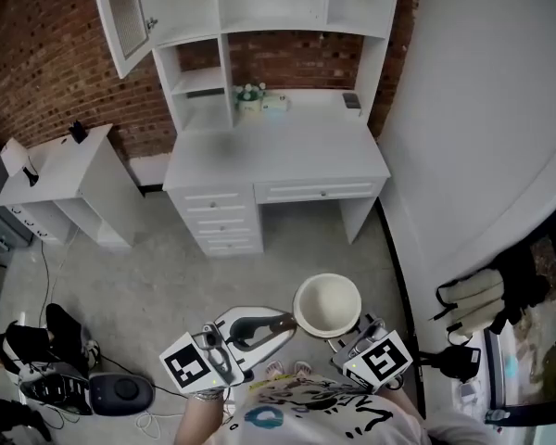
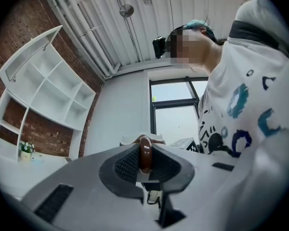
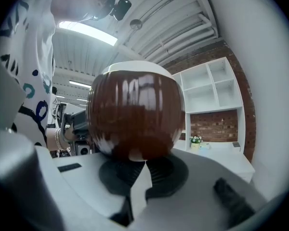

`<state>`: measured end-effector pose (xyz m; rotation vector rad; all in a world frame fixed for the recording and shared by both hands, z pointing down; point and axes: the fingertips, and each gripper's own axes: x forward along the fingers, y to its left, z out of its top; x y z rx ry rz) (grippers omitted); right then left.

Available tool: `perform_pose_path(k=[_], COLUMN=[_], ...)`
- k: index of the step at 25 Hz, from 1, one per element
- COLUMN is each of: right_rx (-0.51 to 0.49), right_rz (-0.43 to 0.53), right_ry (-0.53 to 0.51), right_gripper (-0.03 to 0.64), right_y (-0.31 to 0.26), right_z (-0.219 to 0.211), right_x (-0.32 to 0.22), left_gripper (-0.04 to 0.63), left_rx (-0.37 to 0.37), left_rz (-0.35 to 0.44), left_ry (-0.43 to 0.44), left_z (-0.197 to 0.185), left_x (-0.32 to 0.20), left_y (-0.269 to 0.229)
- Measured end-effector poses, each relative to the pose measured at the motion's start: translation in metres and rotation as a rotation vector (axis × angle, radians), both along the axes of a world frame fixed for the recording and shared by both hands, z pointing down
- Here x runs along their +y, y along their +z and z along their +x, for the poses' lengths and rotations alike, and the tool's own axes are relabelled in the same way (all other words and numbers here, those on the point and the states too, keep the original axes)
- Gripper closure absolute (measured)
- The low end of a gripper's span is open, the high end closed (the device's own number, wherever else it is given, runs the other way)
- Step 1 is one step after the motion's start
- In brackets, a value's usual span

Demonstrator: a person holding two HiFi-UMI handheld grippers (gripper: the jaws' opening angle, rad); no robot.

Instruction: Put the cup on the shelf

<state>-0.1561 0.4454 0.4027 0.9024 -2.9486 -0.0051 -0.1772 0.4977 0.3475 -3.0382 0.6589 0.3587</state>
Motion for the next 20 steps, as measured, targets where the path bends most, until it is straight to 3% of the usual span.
perform_pose_path(k=[20], right_rx=[0.048], right_rz=[-0.031], right_ry=[0.059], right_gripper=[0.589], right_y=[0.015], right_z=[-0.038], right_x=[-0.001], left_gripper=[0.538], left_rx=[0.018], left_rz=[-0.033], left_ry=[0.063], left_z=[-0.043], left_x=[-0.004], left_y=[0.013])
